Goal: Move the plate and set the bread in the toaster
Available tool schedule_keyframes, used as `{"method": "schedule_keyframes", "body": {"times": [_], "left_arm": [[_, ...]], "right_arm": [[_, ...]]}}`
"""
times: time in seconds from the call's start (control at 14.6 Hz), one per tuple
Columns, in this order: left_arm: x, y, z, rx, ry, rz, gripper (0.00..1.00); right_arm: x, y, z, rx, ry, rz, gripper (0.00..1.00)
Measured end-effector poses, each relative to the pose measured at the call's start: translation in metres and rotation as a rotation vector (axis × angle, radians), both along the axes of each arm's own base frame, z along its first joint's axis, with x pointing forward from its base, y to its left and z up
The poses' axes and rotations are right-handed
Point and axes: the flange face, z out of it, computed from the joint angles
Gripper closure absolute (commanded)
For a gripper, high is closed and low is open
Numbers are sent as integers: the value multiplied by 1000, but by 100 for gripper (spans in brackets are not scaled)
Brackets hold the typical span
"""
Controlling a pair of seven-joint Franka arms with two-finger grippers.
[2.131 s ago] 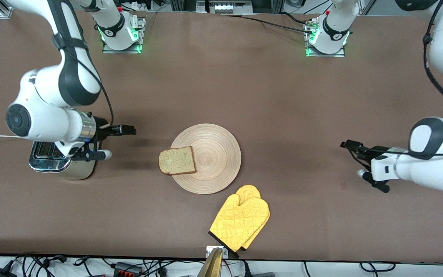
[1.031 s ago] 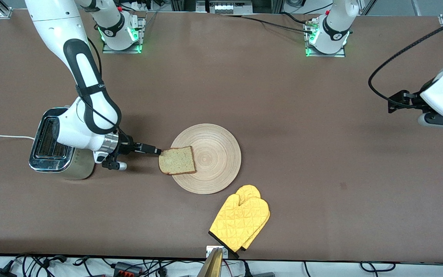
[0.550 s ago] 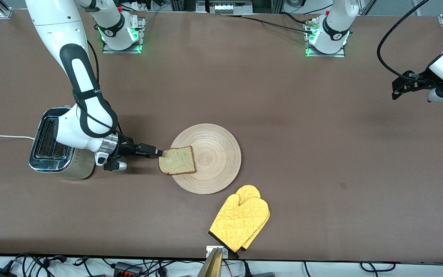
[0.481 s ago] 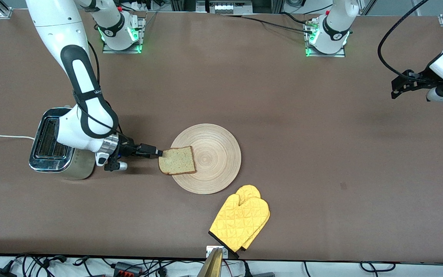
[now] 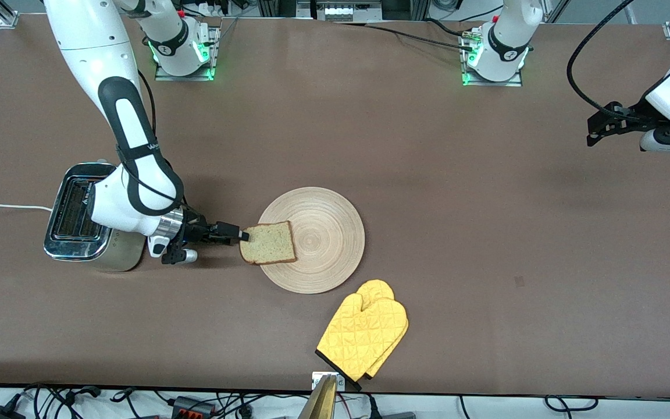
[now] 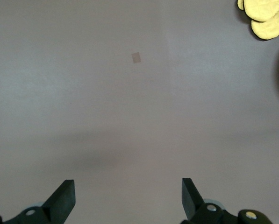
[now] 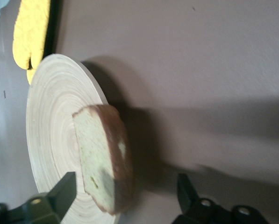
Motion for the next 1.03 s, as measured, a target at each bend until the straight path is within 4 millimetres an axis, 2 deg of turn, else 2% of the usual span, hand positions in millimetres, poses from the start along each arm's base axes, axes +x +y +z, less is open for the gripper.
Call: {"method": "schedule_keyframes", "body": {"times": [0.34,0.62,0.89,1.03], "left_arm": [[10,2,4,-1,-13,4,0],[13,1,6,-1,-16,1,0],[13,-2,6,-1,-17,-4,0],[13,-3,6,-1,-16,-5,0]], "right_arm": [[6,9,-2,6,-10,10,22],[6,10,-2,4,-12,10,50],[5,13,-2,6,-12,14,62],[5,14,-2,6,-13,14,77]]}}
